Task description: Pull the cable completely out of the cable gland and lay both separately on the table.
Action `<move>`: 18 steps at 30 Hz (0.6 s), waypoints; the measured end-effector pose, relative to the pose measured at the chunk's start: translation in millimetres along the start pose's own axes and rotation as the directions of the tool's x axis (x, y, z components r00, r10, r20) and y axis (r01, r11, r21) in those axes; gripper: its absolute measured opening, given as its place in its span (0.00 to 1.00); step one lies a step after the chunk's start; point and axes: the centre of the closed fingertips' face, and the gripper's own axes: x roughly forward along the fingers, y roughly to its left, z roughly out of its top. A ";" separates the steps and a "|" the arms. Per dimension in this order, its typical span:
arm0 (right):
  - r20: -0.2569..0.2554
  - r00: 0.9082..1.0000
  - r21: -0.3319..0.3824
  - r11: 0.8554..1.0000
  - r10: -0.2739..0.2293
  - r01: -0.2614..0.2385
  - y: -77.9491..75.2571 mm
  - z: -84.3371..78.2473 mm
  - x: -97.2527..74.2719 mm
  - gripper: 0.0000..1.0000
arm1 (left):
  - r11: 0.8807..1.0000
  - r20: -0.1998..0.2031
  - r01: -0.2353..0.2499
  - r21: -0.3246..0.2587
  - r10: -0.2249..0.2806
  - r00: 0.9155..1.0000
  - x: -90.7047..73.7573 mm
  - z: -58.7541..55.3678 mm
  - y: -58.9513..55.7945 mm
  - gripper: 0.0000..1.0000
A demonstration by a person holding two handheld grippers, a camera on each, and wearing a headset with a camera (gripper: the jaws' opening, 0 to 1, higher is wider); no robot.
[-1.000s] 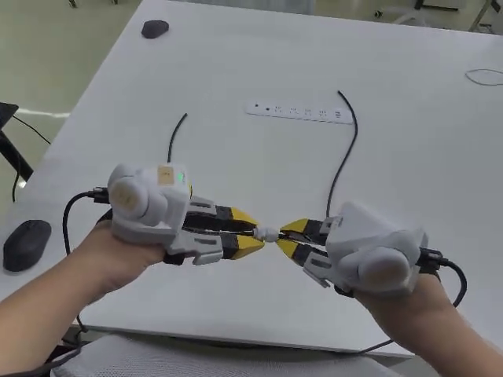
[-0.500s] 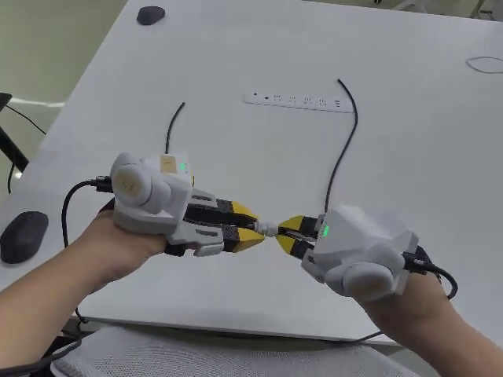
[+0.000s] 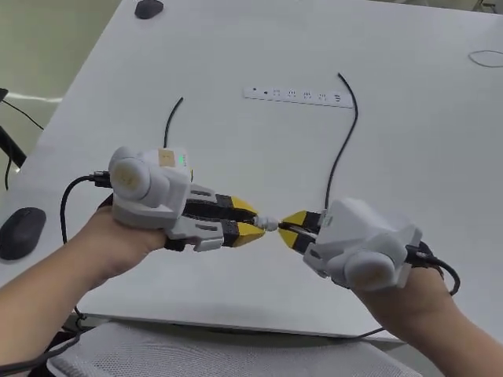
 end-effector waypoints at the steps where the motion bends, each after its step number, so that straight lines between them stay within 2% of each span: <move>1: -0.003 1.000 0.008 1.000 -0.005 0.005 -1.0 -1.4 -0.2 0.00 | 1.000 0.001 -0.001 -0.001 0.001 1.000 0.7 0.4 0.0 0.15; 3: -0.015 1.000 0.043 0.999 -0.021 0.022 -4.4 -5.3 -1.8 0.00 | 1.000 0.007 -0.002 -0.009 0.002 1.000 1.5 1.5 -0.1 0.15; 6: -0.008 1.000 0.079 0.996 -0.028 0.029 -5.7 -5.9 -3.6 0.00 | 1.000 0.011 -0.002 -0.009 0.003 1.000 3.3 3.7 -1.4 0.15; 16: -0.012 1.000 0.095 0.995 -0.024 0.025 -4.2 -8.7 -1.4 0.00 | 1.000 0.006 -0.013 -0.012 0.013 1.000 3.6 -0.1 -0.1 0.15; 17: -0.032 0.999 0.083 0.996 -0.037 0.040 -6.8 -12.4 -2.4 0.00 | 1.000 0.003 -0.019 -0.012 0.019 1.000 2.8 -1.1 1.3 0.15; 18: -0.028 0.999 0.086 0.996 -0.033 0.036 -7.0 -13.6 -2.4 0.00 | 1.000 0.001 -0.019 -0.014 0.020 1.000 1.5 -1.7 1.8 0.15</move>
